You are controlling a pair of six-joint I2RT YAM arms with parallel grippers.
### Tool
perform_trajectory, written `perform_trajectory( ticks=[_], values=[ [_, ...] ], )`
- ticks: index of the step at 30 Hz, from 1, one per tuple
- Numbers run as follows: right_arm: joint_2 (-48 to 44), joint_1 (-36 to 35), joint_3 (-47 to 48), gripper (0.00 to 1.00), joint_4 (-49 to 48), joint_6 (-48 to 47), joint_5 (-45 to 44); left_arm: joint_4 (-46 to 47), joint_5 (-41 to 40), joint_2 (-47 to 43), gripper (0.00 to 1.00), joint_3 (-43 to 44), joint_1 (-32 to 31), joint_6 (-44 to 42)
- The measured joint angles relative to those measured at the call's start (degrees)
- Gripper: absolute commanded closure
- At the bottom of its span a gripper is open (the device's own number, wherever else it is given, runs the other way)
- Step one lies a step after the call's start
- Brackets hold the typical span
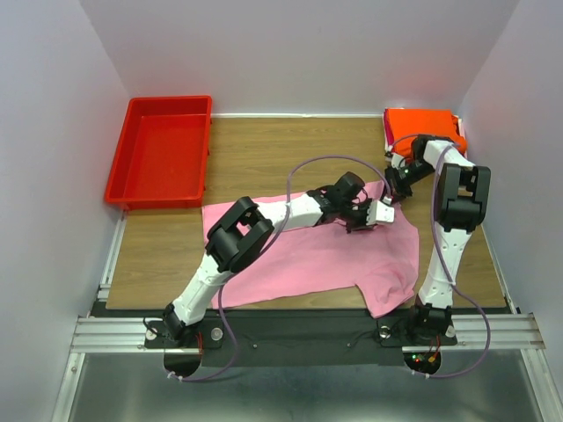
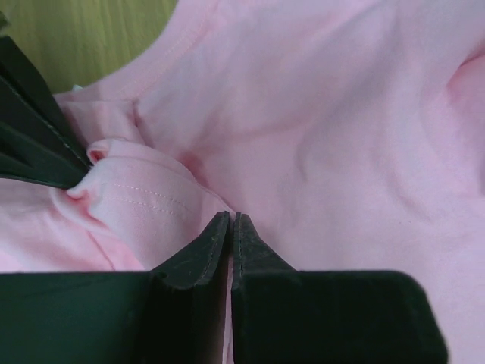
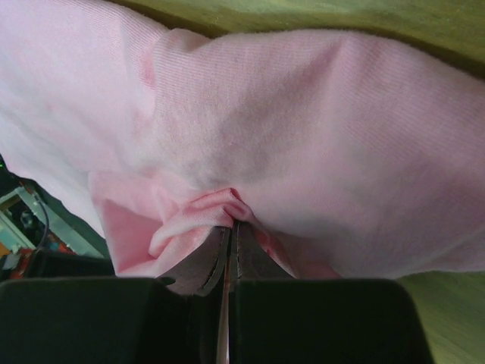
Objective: Fold and stack the t-shirts
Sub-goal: Fold the tshirt
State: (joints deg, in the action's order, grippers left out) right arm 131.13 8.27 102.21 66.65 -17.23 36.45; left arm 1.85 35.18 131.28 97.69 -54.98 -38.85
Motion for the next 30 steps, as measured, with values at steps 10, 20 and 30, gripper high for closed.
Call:
perform_trajectory(
  ticks=[10,20,30],
  values=[
    [-3.21,0.07,-0.07,0.99,-0.70,-0.72,-2.25,2.29,1.84,-7.89,1.00,-3.30,0.74,0.72],
    [-13.33,0.39,-3.93,1.00,1.07,-3.78,-5.38,0.39,3.91,-10.43,1.00,-9.03,0.79,-1.27],
    [-19.87,0.39,-13.51,0.99,4.70,-7.04,-9.27,-1.73,7.15,-13.62,1.00,-11.10,0.83,-2.97]
  ],
)
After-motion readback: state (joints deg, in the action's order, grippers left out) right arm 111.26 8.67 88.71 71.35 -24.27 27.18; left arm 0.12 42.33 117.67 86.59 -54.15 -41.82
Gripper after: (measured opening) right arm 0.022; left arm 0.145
